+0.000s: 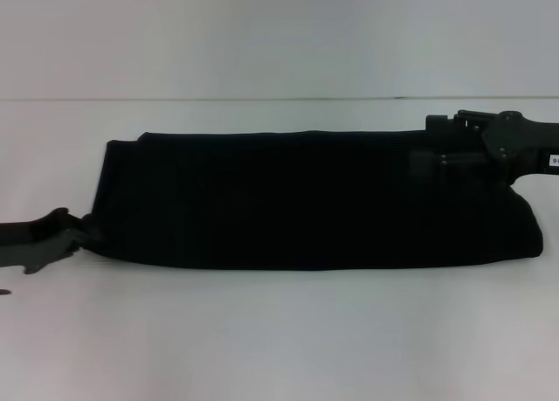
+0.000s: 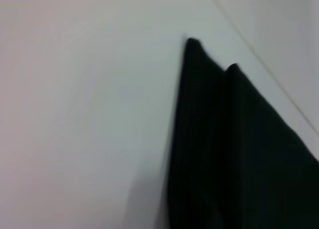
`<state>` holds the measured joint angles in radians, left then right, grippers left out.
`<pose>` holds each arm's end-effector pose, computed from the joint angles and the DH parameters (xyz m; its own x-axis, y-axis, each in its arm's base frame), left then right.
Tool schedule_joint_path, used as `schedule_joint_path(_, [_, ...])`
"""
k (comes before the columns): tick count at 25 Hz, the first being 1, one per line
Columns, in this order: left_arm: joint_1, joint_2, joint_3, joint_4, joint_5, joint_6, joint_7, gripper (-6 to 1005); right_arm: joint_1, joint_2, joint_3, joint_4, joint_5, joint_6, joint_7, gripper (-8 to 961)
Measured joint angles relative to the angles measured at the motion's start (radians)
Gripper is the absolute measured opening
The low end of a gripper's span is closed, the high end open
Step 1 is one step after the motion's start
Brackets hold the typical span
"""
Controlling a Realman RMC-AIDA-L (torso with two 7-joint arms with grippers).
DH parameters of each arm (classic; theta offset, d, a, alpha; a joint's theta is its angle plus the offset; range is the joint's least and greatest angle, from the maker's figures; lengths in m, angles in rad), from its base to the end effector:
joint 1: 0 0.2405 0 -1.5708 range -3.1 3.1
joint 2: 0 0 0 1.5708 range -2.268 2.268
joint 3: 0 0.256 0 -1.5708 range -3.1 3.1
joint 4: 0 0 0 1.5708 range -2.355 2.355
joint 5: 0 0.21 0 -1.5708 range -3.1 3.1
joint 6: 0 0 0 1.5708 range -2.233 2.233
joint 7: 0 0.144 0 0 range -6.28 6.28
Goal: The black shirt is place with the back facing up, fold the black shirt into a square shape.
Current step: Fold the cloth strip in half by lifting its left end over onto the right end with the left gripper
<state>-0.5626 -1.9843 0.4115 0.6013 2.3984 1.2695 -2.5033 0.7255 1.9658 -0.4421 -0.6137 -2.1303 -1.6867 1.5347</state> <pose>-0.3518 0.3508 0.0467 -0.1524 0.8275 0.5404 0.9869 0.1570 0.0379 0.2273 0.3762 0.0576 0.7548 -0.3524 -0.5533 -0.4751 -0.8753 -0.0906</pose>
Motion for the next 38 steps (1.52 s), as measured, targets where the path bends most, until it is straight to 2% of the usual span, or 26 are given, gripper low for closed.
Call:
schedule_joint_path(6, [0.043,0.023,-0.108,0.059,0.006,0.059,0.136,39,0.012,0.027,-0.001,0.004,0.025,0.053,0.017,927])
schedule_joint_path(11, [0.093,0.045,-0.117,0.155,0.043,0.071,0.148,39,0.034,0.061,-0.007,0.008,0.026,0.102,0.032,927])
schedule_joint_path(14, [0.101,0.057,-0.141,0.199,0.112,0.07,0.146,38,0.051,0.077,-0.009,0.015,0.026,0.126,0.033,927])
schedule_joint_path(18, [0.089,0.071,-0.168,0.221,0.172,0.077,0.15,38,0.066,0.086,-0.01,0.028,0.027,0.141,0.033,927])
schedule_joint_path(22, [0.066,0.079,-0.169,0.224,0.173,0.098,0.147,38,0.07,0.088,-0.007,0.031,0.027,0.142,0.035,928])
schedule_joint_path(26, [0.021,0.085,-0.17,0.216,0.14,0.144,0.143,38,0.06,0.08,-0.003,0.028,0.033,0.136,0.037,927])
schedule_joint_path(28, [-0.016,0.09,-0.165,0.201,0.081,0.186,0.143,39,0.049,0.072,-0.001,0.024,0.04,0.135,0.037,927])
schedule_joint_path(29, [-0.036,0.09,-0.162,0.192,0.054,0.204,0.143,39,0.044,0.067,-0.001,0.022,0.046,0.133,0.037,927])
schedule_joint_path(30, [-0.096,0.09,-0.149,0.165,0.011,0.239,0.143,39,0.036,0.06,0.0,0.021,0.052,0.13,0.036,927])
schedule_joint_path(32, [-0.116,0.088,-0.141,0.155,0.002,0.249,0.143,38,0.016,0.043,0.0,0.021,0.073,0.12,0.033,927])
schedule_joint_path(35, [-0.225,0.064,-0.069,0.091,-0.044,0.276,0.149,39,-0.018,0.014,0.0,0.021,0.107,0.102,0.029,928])
schedule_joint_path(36, [-0.225,0.064,-0.069,0.091,-0.044,0.276,0.149,39,-0.031,0.004,0.0,0.02,0.12,0.096,0.028,928])
schedule_joint_path(37, [-0.257,0.052,-0.043,0.069,-0.057,0.279,0.149,39,-0.044,-0.008,0.0,0.02,0.133,0.09,0.028,928])
schedule_joint_path(38, [-0.318,0.004,0.015,0.028,-0.086,0.291,0.149,45,-0.055,-0.017,0.0,0.019,0.143,0.085,0.028,928])
